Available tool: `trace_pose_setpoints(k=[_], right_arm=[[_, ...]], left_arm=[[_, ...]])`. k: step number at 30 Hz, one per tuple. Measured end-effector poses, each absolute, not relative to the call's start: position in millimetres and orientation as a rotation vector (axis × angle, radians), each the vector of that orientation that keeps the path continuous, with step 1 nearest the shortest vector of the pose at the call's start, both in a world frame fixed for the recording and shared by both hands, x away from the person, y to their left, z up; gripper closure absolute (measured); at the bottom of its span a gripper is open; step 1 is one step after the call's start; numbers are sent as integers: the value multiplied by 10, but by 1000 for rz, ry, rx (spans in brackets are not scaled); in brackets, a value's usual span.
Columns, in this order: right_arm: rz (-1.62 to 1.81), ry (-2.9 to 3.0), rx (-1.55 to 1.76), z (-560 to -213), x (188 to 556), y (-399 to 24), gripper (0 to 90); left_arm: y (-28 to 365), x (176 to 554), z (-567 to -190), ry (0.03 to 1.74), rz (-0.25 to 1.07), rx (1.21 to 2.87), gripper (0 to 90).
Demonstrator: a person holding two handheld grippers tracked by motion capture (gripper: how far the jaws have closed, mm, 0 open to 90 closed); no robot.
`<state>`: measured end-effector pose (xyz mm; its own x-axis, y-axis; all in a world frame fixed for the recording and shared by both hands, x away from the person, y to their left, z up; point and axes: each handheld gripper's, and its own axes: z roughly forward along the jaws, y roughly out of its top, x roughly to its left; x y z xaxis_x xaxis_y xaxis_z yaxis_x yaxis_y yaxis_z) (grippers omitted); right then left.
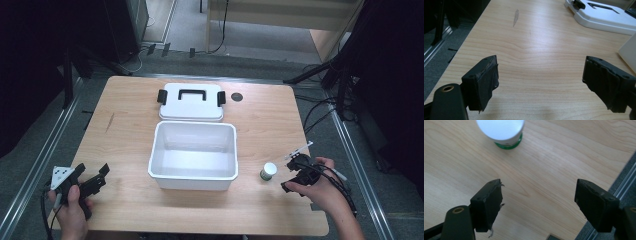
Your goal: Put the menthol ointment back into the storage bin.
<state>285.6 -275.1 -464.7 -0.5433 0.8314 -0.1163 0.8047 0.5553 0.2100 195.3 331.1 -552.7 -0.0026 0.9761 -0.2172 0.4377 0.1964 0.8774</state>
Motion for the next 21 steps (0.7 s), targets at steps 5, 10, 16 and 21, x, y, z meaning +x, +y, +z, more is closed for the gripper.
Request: trace_pose_setpoints(k=[5,10,16,21], right_arm=[[102,2690,1290,-4702,2922,-2640,249],[110,2772,1265,-4700,2987,-2527,282],[146,2798,1253,-4668,3033,-2402,332],[150,2811,1238,-4650,3077,-2333,332]], left_arm=[[3307,1958,-5528,1590,768,1376,139],[3315,1958,-5529,1589,764,1375,139],[3321,1960,-5529,1590,757,1372,139],[3317,1960,-5529,1589,760,1371,139]])
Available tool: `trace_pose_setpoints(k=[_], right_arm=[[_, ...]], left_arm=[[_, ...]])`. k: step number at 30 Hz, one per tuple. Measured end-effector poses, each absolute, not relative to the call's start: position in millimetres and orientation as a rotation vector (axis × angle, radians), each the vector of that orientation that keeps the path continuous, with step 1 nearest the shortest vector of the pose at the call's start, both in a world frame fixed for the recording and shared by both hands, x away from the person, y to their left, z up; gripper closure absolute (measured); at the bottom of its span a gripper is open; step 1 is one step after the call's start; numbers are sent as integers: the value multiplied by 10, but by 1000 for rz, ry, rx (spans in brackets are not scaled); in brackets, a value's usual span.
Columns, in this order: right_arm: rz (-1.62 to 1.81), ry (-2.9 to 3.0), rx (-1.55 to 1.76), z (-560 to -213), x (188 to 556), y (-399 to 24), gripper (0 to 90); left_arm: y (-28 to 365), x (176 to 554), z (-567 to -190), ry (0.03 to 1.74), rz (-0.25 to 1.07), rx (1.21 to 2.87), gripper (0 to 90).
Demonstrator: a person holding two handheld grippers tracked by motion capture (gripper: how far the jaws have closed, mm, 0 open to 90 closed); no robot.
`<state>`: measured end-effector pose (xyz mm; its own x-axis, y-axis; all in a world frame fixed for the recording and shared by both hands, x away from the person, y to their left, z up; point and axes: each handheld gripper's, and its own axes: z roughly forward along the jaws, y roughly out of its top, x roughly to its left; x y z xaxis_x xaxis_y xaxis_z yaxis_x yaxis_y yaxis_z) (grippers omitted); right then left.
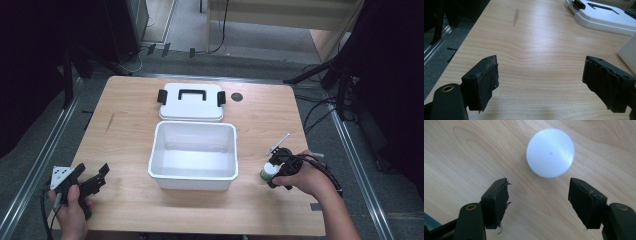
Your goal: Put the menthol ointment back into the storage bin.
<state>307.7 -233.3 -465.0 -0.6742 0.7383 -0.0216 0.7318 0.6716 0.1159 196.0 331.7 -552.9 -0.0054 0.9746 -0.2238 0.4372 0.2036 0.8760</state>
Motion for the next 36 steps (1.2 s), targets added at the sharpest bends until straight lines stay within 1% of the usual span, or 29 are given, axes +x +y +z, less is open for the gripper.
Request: trace_pose_setpoints(k=[4,7,12,18,22,26,28,36], right_arm=[[154,2828,1195,-4651,3117,-2270,335],[142,2835,1174,-4653,3135,-2221,318],[152,2810,1209,-4668,3204,-2181,317],[152,2772,1274,-4729,3334,-2128,375],[105,2749,1302,-4775,3392,-2109,445],[81,2754,1332,-4812,3404,-2107,466],[53,2751,1361,-4814,3396,-2091,506],[118,2741,1358,-4737,3413,-2094,512]], left_arm=[[3312,1960,-5528,1590,765,1379,139],[3308,1962,-5528,1589,767,1380,139],[3303,1964,-5528,1588,766,1380,139],[3306,1963,-5528,1588,763,1381,139],[3308,1966,-5528,1586,766,1383,139],[3311,1964,-5528,1587,764,1380,139],[3314,1965,-5528,1586,759,1380,139],[3315,1965,-5527,1586,757,1382,139]])
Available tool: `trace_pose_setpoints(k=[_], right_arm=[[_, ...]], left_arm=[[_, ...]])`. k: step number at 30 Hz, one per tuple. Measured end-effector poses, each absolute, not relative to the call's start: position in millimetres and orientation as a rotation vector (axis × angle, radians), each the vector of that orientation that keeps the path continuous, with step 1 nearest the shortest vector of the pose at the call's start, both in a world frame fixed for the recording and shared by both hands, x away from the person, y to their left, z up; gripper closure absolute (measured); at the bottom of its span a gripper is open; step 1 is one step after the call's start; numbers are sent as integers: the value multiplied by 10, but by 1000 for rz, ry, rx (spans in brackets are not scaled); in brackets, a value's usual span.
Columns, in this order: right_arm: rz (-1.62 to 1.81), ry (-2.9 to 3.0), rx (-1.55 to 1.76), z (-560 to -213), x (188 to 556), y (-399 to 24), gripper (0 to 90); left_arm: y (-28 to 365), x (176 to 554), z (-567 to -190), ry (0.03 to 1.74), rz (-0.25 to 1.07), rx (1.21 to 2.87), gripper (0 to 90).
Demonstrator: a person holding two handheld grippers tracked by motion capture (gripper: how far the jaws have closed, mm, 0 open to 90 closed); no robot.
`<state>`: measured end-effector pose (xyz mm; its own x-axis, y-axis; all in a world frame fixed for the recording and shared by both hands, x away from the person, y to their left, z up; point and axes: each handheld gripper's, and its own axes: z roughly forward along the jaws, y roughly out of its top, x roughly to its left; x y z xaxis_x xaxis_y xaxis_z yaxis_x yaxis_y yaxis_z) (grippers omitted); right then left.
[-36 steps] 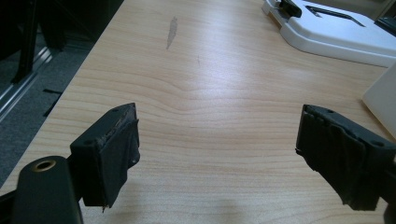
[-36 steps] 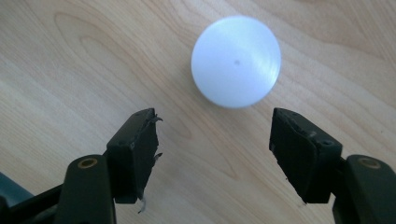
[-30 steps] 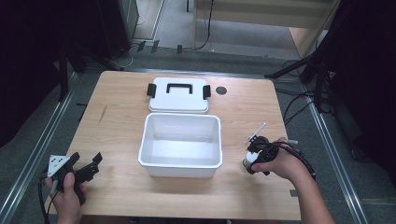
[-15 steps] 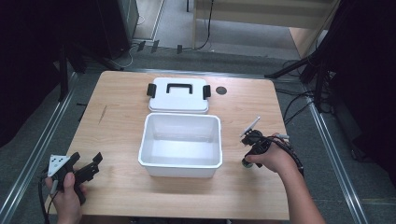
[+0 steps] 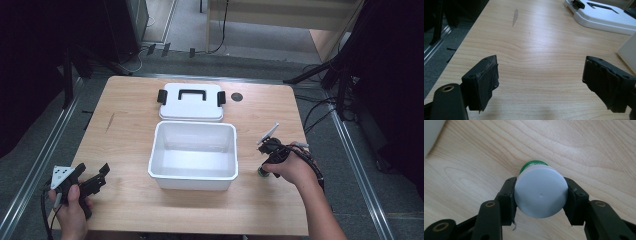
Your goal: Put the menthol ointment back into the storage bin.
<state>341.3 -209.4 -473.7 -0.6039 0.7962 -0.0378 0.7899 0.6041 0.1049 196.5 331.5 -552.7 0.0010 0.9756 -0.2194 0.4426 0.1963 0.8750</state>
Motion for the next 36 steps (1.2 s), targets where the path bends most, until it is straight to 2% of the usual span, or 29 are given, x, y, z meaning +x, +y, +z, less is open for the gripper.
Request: trace_pose_setpoints(k=[14,36], right_arm=[[151,2779,1330,-4355,3384,-2026,513],[137,2827,1216,-3598,3425,-1671,514]], left_arm=[[3310,1968,-5528,1584,762,1386,140],[3305,1970,-5527,1586,766,1381,140]])
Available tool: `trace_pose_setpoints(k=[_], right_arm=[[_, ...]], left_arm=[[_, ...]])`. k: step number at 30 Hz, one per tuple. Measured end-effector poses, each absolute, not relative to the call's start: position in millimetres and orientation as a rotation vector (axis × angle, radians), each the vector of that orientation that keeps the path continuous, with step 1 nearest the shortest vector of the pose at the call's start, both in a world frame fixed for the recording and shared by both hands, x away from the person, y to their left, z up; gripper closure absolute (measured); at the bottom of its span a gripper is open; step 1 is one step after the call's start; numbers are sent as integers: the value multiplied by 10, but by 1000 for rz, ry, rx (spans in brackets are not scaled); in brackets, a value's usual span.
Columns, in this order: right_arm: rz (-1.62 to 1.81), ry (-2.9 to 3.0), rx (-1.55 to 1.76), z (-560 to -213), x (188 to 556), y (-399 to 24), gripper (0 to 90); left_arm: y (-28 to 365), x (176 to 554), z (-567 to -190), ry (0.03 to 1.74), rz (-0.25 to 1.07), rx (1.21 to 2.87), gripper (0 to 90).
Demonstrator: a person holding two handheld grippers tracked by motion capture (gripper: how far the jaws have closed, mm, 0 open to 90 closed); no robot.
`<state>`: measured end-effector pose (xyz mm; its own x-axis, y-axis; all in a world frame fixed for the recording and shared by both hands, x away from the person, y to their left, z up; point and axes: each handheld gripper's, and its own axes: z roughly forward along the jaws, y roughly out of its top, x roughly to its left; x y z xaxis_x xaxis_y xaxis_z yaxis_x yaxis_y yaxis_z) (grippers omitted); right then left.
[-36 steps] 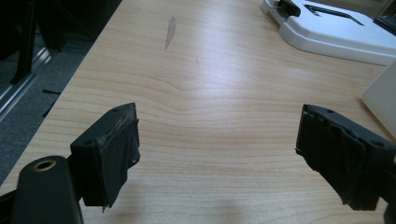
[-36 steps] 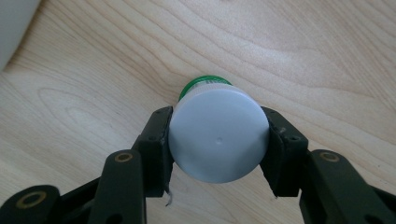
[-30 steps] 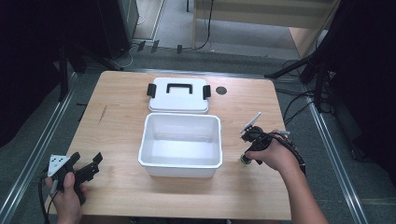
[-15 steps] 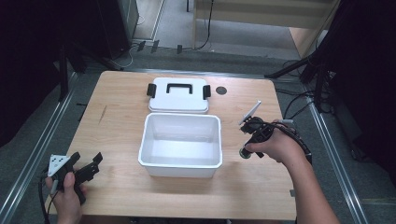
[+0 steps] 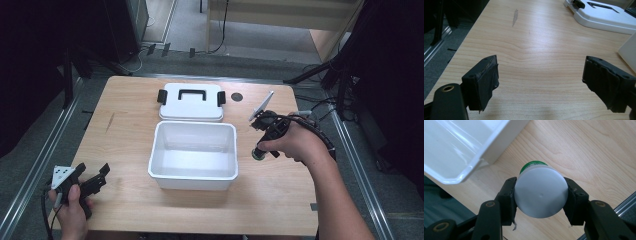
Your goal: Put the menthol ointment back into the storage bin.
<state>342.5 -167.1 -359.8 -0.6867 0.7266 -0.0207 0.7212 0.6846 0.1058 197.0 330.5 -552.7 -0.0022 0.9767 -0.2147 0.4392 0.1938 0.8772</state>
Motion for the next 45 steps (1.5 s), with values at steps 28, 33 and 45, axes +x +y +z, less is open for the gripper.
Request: trace_pose_setpoints(k=[28,33,45], right_arm=[[168,2915,1041,-3208,3388,-1068,514],[184,2934,990,-3207,3394,-919,514],[175,2974,883,-3386,3403,-685,514]], left_arm=[[3303,1974,-5527,1587,773,1378,140],[3303,1974,-5527,1586,772,1378,140],[3303,1976,-5528,1584,772,1376,140]])
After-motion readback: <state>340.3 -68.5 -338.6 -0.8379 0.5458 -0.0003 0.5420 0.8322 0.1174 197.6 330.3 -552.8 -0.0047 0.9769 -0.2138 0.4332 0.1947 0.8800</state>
